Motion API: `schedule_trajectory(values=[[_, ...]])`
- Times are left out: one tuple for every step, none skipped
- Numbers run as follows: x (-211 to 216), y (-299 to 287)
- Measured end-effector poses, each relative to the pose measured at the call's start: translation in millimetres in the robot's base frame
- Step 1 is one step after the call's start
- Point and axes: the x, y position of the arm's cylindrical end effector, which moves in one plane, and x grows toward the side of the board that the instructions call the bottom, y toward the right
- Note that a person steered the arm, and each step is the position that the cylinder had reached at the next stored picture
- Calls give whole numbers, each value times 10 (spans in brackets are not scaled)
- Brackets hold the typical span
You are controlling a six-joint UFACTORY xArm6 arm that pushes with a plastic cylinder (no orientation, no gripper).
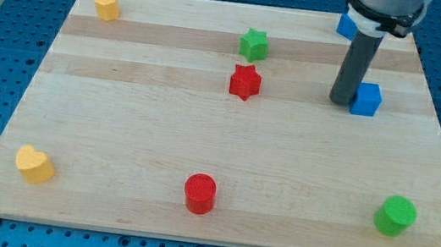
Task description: Move the green star to the top left of the red star
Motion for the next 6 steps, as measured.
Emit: schedule_trajectory(values=[[0,0],[-75,-136],[-299,-373],[-307,-373],[-361,-373],[-650,-379]])
